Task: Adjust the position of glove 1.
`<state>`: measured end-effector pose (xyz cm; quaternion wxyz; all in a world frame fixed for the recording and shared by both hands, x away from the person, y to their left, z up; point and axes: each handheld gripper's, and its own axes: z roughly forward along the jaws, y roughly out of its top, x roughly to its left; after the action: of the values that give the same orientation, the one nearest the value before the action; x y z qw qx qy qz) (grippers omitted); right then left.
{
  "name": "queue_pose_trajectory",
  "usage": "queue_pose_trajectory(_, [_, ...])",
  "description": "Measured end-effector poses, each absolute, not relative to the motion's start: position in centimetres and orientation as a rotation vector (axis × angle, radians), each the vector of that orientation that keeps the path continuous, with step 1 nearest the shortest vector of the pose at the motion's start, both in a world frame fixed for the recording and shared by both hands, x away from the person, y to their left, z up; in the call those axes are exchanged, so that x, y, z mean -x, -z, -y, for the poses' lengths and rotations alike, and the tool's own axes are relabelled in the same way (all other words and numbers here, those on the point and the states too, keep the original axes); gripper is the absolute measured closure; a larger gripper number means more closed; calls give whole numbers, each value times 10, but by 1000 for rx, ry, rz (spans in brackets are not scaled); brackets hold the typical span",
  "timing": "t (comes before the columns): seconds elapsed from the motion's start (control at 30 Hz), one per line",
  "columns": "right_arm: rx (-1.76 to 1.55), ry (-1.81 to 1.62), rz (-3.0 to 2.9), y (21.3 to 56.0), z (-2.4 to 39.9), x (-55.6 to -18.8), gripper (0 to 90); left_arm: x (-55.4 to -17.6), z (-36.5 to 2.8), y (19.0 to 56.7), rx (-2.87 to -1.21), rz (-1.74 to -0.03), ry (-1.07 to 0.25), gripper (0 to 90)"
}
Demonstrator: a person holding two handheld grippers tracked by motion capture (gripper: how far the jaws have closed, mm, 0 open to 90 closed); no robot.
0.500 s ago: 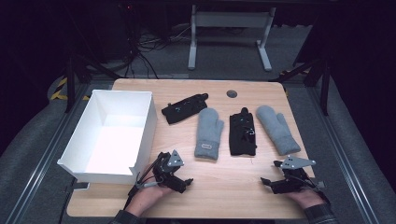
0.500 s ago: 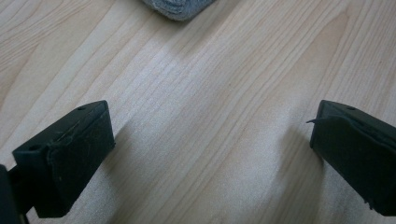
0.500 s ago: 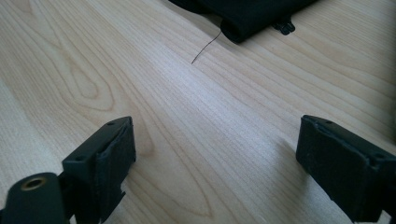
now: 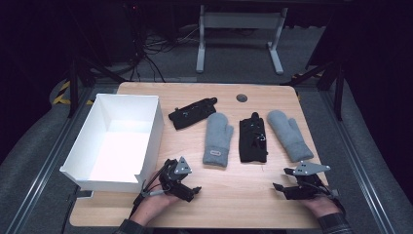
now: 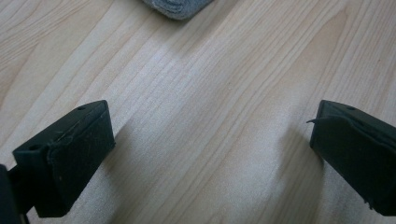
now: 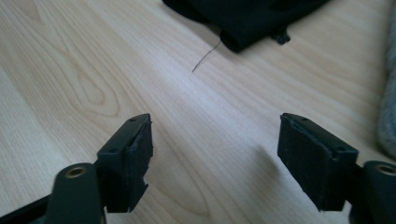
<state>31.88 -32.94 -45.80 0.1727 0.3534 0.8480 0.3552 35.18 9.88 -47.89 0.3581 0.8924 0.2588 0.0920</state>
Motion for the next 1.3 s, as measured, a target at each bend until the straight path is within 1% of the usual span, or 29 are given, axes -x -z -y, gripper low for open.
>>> queue_pose_trajectory(0.07, [-1008,-1029,-2377,449,331,-319,341,-352,-99,479,-2304,-666,-237,1])
queue_pose_trajectory(0.23, [-1027,-1034,-2343,439,333,-327,384,-352,-99,479,-2304,-668,-241,1])
queue_pose_trajectory(0.67, [-1113,-1053,-2218,415,343,-357,427,-352,-99,479,-2306,-668,-236,1])
queue_pose_trajectory(0.93, [-1157,-1038,-2175,411,352,-376,472,-352,-99,479,-2306,-671,-237,1])
queue_pose_trajectory(1.3, [-1207,-1005,-2132,412,362,-407,479,-351,-99,479,-2303,-679,-239,1])
